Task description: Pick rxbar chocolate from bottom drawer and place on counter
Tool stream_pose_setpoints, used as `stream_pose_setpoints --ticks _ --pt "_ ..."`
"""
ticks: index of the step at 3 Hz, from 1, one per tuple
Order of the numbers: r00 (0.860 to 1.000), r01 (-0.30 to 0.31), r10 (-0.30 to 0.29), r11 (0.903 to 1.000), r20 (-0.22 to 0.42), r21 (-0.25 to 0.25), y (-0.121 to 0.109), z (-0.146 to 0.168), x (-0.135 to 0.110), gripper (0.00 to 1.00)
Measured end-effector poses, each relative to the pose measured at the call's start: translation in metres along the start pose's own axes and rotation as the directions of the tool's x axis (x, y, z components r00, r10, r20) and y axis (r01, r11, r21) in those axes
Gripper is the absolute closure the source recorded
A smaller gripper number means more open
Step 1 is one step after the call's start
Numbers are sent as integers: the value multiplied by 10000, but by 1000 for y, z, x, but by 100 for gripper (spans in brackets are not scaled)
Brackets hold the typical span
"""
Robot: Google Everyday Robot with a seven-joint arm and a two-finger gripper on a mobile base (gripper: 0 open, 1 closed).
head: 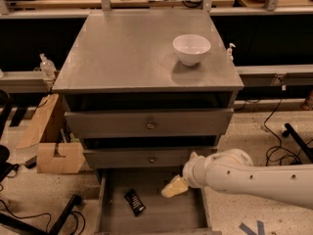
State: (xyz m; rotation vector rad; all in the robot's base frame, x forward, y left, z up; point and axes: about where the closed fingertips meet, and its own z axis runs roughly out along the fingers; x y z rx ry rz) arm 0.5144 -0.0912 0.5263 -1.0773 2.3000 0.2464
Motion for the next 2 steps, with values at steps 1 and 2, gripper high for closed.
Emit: stream_pose_setpoints --ticks 1,2 --pt "9978 140 -147 9998 651 115 -17 43 16 0" --pt "9824 -254 227 9996 1854 122 -23 108 29 0"
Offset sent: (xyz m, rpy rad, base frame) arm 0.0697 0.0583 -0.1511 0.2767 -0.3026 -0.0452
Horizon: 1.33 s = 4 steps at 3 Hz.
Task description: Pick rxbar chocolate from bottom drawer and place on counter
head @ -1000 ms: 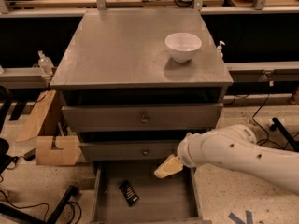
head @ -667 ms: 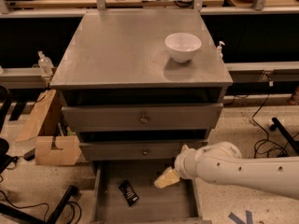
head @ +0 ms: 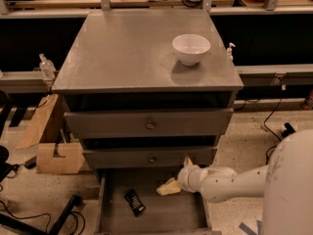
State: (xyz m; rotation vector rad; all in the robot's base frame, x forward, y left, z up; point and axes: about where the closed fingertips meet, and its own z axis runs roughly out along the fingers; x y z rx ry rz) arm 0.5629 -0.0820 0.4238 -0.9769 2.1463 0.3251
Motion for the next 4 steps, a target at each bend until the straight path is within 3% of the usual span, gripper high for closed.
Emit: stream_pose_setpoints --ticks 1,2,3,4 --pt "9947 -580 571 9983 859 76 11 39 6 0" --pt "9939 -620 615 9981 916 26 17 45 9 0" --pt "9960 -573 589 9980 668 -256 34 60 19 0" --pt "9980 -632 627 9956 -85 -694 74 88 55 0"
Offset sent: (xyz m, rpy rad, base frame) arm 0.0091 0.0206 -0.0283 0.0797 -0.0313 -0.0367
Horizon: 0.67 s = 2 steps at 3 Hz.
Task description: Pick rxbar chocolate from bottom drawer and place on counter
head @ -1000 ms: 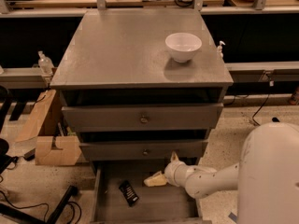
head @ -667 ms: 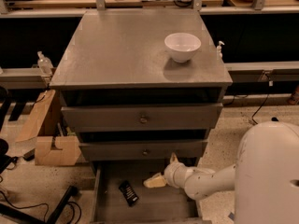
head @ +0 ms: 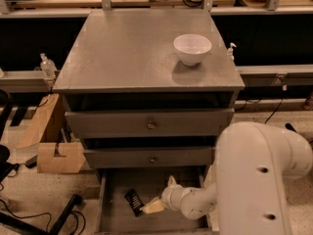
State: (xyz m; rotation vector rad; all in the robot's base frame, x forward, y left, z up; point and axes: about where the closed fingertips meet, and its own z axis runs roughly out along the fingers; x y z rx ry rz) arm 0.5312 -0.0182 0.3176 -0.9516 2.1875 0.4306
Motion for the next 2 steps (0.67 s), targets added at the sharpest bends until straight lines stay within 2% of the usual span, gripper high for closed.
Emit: stream_pose_setpoints --ticks 1,2 --pt "9979 -231 217 9995 -618 -224 29 40 33 0" --pt "9960 -676 645 9965 -625 -488 46 75 50 0"
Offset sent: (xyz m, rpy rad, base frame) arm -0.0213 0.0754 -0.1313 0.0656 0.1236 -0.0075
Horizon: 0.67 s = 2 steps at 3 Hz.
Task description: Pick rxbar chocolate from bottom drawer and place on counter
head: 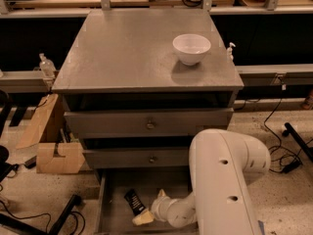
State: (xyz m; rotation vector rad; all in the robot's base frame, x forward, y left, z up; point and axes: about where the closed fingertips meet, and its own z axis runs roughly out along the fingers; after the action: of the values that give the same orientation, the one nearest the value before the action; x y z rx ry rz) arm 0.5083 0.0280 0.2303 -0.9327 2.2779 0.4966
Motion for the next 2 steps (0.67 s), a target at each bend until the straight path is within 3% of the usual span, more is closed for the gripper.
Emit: stream_pose_setpoints --ticks 2 --pt "9962 -534 557 9980 674 -349 10 63 -4 0"
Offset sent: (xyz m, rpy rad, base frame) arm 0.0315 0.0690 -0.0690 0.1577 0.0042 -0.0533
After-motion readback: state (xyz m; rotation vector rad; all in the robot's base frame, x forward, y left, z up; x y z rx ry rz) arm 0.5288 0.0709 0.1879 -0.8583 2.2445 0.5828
